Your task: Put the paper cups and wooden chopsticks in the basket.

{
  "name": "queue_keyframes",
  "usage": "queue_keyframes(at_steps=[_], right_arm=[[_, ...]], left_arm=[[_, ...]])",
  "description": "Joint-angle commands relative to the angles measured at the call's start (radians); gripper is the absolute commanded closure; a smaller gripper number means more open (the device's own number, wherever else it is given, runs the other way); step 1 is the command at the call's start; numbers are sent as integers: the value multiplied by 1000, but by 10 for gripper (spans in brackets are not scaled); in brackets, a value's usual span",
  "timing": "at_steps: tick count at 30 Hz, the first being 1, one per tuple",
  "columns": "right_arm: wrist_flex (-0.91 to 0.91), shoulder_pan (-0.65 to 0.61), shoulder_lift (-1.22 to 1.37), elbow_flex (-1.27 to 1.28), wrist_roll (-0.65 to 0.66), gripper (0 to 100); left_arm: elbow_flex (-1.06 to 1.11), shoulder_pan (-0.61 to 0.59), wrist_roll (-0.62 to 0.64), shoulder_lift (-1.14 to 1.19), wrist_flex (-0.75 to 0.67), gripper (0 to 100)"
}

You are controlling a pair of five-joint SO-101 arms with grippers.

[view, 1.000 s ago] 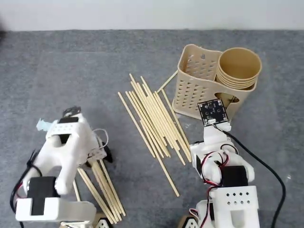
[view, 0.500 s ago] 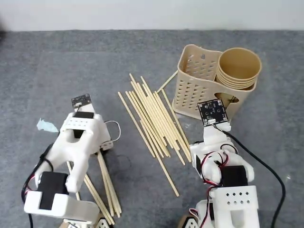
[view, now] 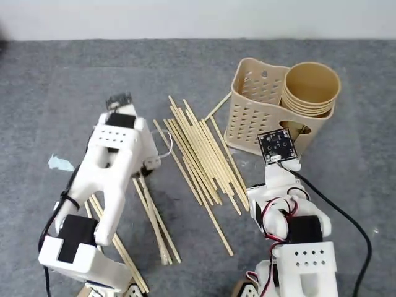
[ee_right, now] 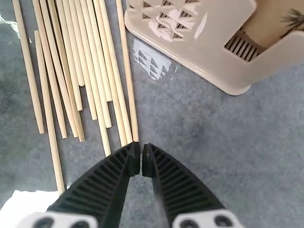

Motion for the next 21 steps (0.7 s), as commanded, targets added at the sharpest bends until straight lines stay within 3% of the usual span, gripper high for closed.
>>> queue_keyframes(at_steps=[1, 10, 17, 21], right_arm=[[-13, 5, -15, -5, -8, 966], [-15, 5, -13, -5, -8, 968], [-19, 5, -15, 3, -8, 969], [-22, 5, -21, 11, -8, 967]], left_arm=[[-154, 8, 9, -12, 84, 989], [-530, 9, 9, -2, 187, 989], [-868, 61, 21, 0, 176, 989], [-998, 98, 87, 0, 94, 989]])
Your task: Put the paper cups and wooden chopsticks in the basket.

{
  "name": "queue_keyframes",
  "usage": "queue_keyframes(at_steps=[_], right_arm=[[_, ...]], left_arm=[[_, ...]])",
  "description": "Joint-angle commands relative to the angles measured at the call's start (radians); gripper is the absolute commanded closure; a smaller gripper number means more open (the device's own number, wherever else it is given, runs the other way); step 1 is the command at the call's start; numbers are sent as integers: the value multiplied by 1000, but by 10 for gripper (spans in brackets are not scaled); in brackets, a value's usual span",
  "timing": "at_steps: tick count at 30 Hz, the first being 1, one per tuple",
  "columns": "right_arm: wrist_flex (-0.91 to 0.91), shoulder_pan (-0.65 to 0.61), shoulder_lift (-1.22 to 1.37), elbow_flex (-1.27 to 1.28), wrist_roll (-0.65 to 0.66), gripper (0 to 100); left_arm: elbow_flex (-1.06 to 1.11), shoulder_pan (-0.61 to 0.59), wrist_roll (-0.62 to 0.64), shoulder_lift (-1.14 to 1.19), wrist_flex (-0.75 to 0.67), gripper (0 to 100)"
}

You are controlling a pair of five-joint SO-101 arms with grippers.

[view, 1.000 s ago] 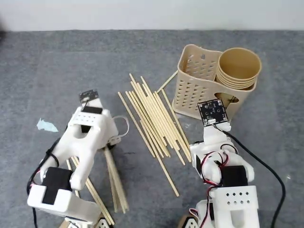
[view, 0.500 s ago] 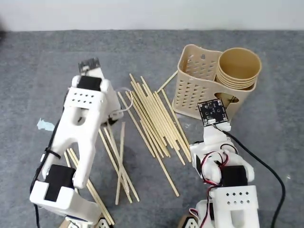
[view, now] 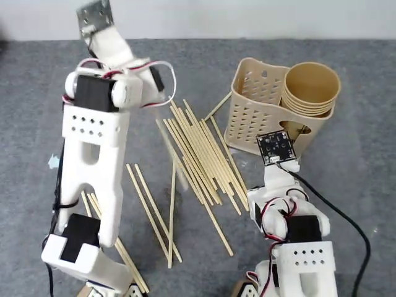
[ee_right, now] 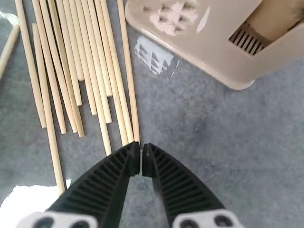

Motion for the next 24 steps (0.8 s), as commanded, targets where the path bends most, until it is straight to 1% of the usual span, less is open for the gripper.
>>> queue_keyframes(at_steps=[1, 8, 15, 21, 24], right_arm=[[-22, 2, -19, -6, -8, 968], [-22, 10, -21, -8, -9, 970], [-22, 8, -21, -8, -9, 970], [-16, 1, -21, -3, -6, 970], [-10, -25, -21, -2, -3, 970]], left_arm=[[-133, 35, 46, -11, -98, 989], [-136, 71, 95, -11, -396, 989], [-125, 120, 95, -8, -644, 989], [-81, 158, 95, 84, -859, 989], [-88, 161, 89, 157, -933, 989]])
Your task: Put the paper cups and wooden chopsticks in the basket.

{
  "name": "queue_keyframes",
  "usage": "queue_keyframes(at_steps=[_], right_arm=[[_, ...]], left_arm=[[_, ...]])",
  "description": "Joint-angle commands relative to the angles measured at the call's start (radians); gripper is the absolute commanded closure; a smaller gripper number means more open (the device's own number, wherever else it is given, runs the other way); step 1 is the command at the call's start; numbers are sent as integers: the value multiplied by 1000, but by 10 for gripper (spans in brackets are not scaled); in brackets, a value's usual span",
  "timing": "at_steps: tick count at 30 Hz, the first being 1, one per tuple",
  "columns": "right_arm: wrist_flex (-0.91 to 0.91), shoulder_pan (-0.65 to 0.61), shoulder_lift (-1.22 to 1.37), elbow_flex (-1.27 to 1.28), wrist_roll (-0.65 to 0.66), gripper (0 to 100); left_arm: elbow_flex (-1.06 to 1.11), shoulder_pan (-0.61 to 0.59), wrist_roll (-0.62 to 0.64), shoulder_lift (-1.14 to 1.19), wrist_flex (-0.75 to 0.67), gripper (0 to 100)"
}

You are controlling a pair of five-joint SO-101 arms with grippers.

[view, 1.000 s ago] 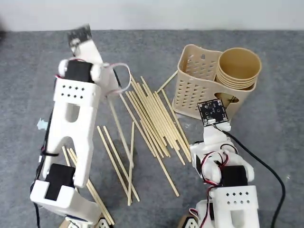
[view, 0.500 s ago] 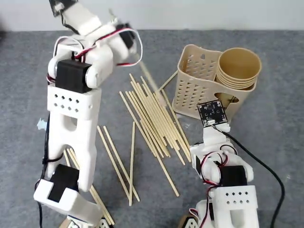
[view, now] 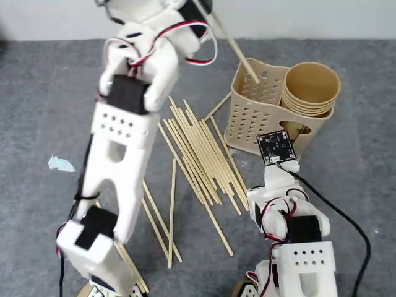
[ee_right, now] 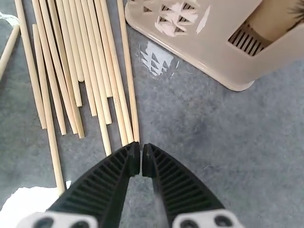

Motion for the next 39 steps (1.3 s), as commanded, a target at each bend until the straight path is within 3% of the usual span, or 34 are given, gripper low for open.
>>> queue_keyframes(at_steps=[1, 9, 14, 19, 22, 29, 39], right_arm=[[-7, -39, -21, 0, -3, 970], [-10, -81, -21, 21, -2, 970], [-13, -81, -21, 21, -2, 970], [-15, -81, -21, 23, -2, 970], [-15, -81, -21, 23, -2, 970], [-15, -81, -21, 23, -2, 970], [-15, -81, -21, 23, -2, 970]], left_arm=[[-13, 12, 0, 43, -104, 989], [-7, 48, -204, 118, -169, 985], [-13, 77, -287, 118, -57, 970], [-25, 83, -295, 101, 55, 858], [-50, 83, -279, 54, 138, 798], [-88, 71, -261, -91, 368, 790], [-84, -127, -273, -204, 844, 791]])
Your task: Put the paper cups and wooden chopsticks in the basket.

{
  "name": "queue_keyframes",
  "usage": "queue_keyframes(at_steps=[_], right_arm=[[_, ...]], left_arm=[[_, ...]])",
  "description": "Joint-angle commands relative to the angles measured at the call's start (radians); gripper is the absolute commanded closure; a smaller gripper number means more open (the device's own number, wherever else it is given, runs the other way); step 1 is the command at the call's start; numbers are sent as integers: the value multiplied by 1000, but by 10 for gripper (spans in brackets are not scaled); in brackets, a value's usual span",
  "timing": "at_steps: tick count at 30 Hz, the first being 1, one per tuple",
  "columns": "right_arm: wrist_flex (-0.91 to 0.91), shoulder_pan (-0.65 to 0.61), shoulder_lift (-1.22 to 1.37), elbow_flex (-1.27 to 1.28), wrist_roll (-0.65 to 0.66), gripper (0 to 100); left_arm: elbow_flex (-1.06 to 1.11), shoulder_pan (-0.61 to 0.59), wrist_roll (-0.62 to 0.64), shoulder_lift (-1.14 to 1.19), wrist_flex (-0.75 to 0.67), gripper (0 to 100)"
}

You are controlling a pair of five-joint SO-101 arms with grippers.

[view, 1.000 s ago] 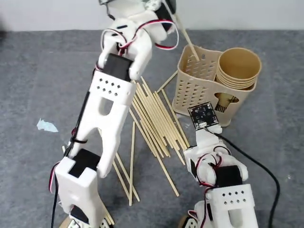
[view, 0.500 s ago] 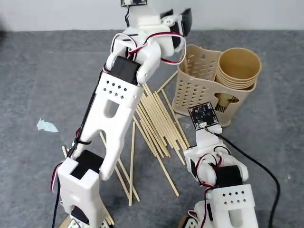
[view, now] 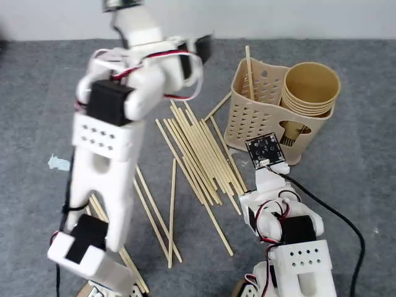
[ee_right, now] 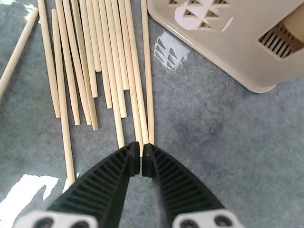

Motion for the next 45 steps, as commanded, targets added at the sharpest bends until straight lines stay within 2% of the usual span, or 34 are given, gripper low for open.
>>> queue_keyframes(at_steps=[1, 4, 7, 9, 20, 27, 32, 38, 45], right_arm=[[-15, -7, -21, -5, -2, 970], [-16, -7, -21, -5, -2, 970], [-16, -7, -21, -3, -2, 970], [-16, -7, -21, -3, -2, 970], [-16, -7, -19, -3, -2, 967], [-16, -7, -13, -3, -2, 966], [-18, -7, -13, -3, -2, 966], [-18, -7, -12, -3, -2, 966], [-93, -7, -19, 52, 0, 966]], left_arm=[[-48, -89, -21, -68, 164, 791], [-42, -155, -51, -69, 264, 791], [12, -255, -55, -72, 261, 791], [74, -307, -103, -89, 261, 791], [710, -489, -305, -454, 255, 788], [1125, -588, -427, -618, 78, 784], [1371, -649, -485, -651, -66, 694], [1546, -692, -574, -649, -163, 669], [1684, -815, -720, -647, -258, 669]])
